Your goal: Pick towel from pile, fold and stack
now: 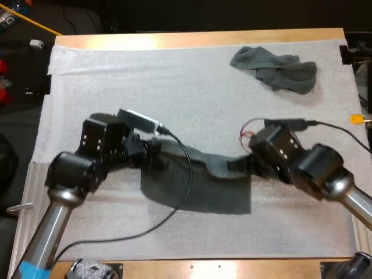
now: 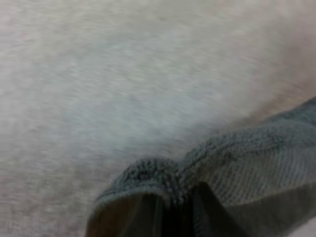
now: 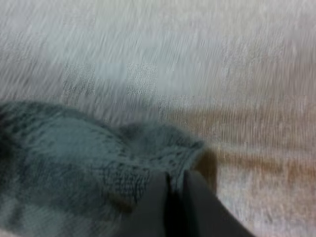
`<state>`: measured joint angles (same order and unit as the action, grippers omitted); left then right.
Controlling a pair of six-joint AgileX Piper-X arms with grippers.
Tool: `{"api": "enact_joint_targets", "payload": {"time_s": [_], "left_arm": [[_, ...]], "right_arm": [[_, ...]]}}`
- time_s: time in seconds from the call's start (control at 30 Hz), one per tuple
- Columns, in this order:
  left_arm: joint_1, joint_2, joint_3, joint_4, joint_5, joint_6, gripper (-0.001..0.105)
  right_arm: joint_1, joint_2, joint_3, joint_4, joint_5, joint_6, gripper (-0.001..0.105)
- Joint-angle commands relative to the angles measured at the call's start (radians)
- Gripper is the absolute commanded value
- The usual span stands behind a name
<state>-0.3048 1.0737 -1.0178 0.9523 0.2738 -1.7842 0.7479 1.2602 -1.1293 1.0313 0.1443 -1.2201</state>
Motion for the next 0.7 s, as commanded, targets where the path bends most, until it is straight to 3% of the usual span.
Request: {"api": "enact_joint_targets", "payload": {"time_s": [0.0, 0.2, 0.67], "left_arm": [[0.025, 0.032, -0.003, -0.038, -0.008, 0.014, 0.000], [0.089, 0.152, -0.003, -0.151, 0.016, 0.024, 0.000], [0.096, 0.428, -0.003, -0.393, 0.013, 0.021, 0.000]], "right_arm": [[-0.032, 0.027, -0.004, -0.048, -0.038, -0.017, 0.000], [-0.109, 0.157, -0.004, -0.154, -0.089, -0.017, 0.000], [-0.210, 0.347, -0.004, -0.404, -0.075, 0.043, 0.000]]}}
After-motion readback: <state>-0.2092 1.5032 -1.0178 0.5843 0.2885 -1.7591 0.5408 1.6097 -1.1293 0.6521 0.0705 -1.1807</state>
